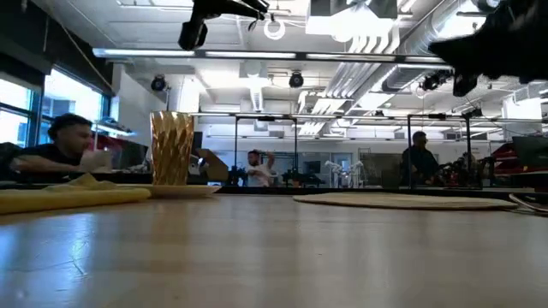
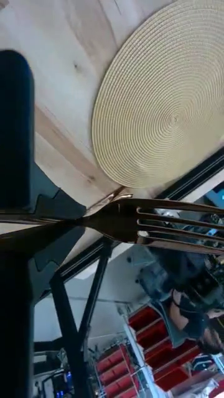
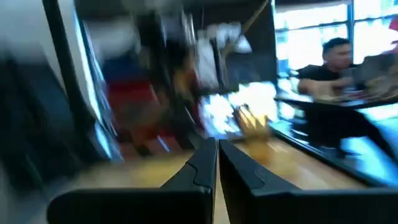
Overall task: Set table place
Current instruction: Move the bronze fork to the left of the bronze knife
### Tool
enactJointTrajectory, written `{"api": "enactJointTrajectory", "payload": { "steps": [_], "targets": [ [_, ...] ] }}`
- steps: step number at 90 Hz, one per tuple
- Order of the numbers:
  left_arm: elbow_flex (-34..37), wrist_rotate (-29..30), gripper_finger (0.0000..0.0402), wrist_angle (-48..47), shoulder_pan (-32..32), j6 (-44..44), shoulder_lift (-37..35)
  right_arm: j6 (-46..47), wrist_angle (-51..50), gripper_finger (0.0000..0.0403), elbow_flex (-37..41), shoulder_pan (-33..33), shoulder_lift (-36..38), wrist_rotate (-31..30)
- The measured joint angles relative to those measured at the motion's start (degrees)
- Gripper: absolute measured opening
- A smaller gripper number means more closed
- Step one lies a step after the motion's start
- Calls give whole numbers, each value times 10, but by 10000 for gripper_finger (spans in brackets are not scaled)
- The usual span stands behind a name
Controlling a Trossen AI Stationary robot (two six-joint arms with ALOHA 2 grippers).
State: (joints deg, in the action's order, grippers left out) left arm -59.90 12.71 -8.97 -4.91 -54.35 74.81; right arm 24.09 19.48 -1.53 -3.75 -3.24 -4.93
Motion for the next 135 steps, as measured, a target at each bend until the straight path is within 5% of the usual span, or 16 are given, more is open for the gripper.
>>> {"api": "enactJointTrajectory", "payload": {
  "steps": [9,38,51,62,79,96,113,135],
  "targets": [
    [0,-1,0,1,3,0,0,180,12,0,-20,0,-22,-39],
    [-4,14,0,37,31,23,0,389,128,0,-143,0,-279,-73],
    [-39,43,0,36,38,70,12,323,114,0,-235,0,-420,0],
    [-70,66,0,29,46,81,25,262,-6,11,-345,0,-529,24],
    [-88,92,0,24,54,80,32,107,-251,74,-553,2,-666,31],
    [-89,106,0,23,53,80,32,-11,-388,137,-715,14,-774,15],
    [-89,102,0,23,53,94,32,-36,-431,149,-789,21,-852,-3],
    [-89,90,0,18,53,96,32,-21,-443,106,-813,21,-877,-24]
  ]
}}
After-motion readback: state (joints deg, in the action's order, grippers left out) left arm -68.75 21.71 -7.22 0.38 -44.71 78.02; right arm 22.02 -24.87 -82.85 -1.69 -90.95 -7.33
